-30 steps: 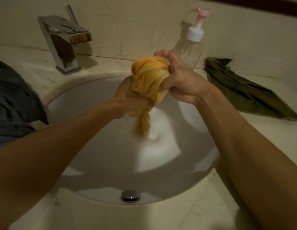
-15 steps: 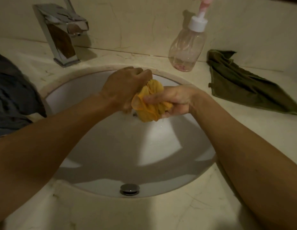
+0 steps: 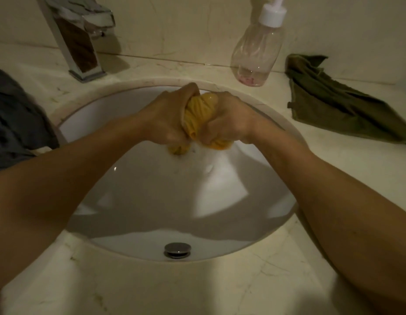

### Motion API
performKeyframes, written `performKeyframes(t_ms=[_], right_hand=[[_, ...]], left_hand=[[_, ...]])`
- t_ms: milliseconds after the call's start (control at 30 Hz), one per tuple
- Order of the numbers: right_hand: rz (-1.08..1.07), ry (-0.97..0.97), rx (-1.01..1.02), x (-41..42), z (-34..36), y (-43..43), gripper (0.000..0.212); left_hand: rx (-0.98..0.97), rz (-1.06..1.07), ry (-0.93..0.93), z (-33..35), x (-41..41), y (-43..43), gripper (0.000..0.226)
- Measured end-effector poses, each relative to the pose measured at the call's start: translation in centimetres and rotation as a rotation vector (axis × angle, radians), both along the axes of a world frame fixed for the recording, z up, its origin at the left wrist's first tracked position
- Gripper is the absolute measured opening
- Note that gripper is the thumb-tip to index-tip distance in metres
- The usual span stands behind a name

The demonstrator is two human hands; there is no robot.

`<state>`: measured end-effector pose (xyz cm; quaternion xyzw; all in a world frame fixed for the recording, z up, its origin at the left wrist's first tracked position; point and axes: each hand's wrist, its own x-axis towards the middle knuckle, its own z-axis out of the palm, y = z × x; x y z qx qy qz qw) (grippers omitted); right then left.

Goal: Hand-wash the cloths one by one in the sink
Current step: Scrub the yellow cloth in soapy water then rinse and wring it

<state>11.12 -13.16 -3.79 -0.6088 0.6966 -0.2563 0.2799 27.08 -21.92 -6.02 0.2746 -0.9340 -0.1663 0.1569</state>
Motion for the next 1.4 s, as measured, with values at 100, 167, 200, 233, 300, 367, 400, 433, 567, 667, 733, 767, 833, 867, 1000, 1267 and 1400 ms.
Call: performKeyframes(t_ms=[100, 167, 200, 233, 300, 367, 400, 433, 567, 667, 733, 767, 833, 867, 1000, 1267, 1400], right_hand=[[0.044, 0.029, -0.106, 0.3, 0.2, 0.0, 0.076], [0.065, 0.054, -0.112, 0.6, -0.1, 0.2, 0.079], [0.068, 0.052, -0.11, 0.6, -0.3, 0.3, 0.083], [0.063, 0.041, -0.114, 0.5, -0.6, 0.3, 0.086], [0.028, -0.096, -0.081, -0.1, -0.7, 0.0, 0.088], [0.025, -0.318, -0.032, -0.8, -0.6, -0.4, 0.104], [0.039, -0.419, -0.01, -1.3, -0.8, -0.6, 0.11], [0.077, -0.491, 0.017, -1.7, -1.0, -0.7, 0.105], [0.202, -0.633, 0.219, -2.6, -0.9, -0.1, 0.051], [0.241, -0.765, 0.266, -3.1, -0.6, 0.1, 0.061], [0.257, -0.79, 0.293, -3.0, -0.5, 0.3, 0.068], [0.25, -0.769, 0.314, -2.9, -0.4, 0.3, 0.059], [0.202, -0.669, 0.36, -2.6, -0.3, 0.2, 0.048], [0.186, -0.603, 0.379, -2.2, -0.2, 0.2, 0.048], [0.141, -0.215, 0.303, -0.5, -0.7, 0.3, 0.056], [0.131, 0.38, 0.056, 0.7, -1.1, 0.3, 0.054], [0.124, 0.36, -0.013, 0.0, -1.7, 0.2, 0.053]], left_hand=[[0.221, -0.017, 0.17, -0.2, 0.5, -0.7, 0.099], [0.351, -0.063, 0.189, -0.2, 0.8, -0.7, 0.117], [0.362, -0.07, 0.183, -0.2, 0.9, -0.6, 0.117], [0.361, -0.06, 0.185, -0.1, 1.0, -0.5, 0.114], [0.381, -0.021, 0.242, 0.2, 1.0, -0.6, 0.104], [0.433, -0.002, 0.336, 0.8, 1.0, -0.6, 0.096], [0.439, -0.008, 0.372, 1.1, 1.0, -0.6, 0.092], [0.429, -0.022, 0.402, 1.3, 1.0, -0.6, 0.089], [0.449, -0.103, 0.473, 2.5, 0.7, 0.0, 0.083], [0.446, -0.148, 0.505, 3.2, 0.8, 0.2, 0.081], [0.435, -0.165, 0.504, 3.3, 0.9, 0.3, 0.08], [0.433, -0.178, 0.499, 3.4, 1.0, 0.4, 0.081], [0.405, -0.187, 0.445, 3.3, 1.2, 0.4, 0.083], [0.364, -0.178, 0.377, 3.2, 1.3, 0.2, 0.085], [0.047, -0.087, -0.107, 2.1, 1.4, 0.2, 0.106], [-0.065, 0.132, -0.522, 0.4, -0.2, 0.5, 0.067], [-0.059, 0.181, -0.451, 0.1, -0.3, 0.6, 0.061]])
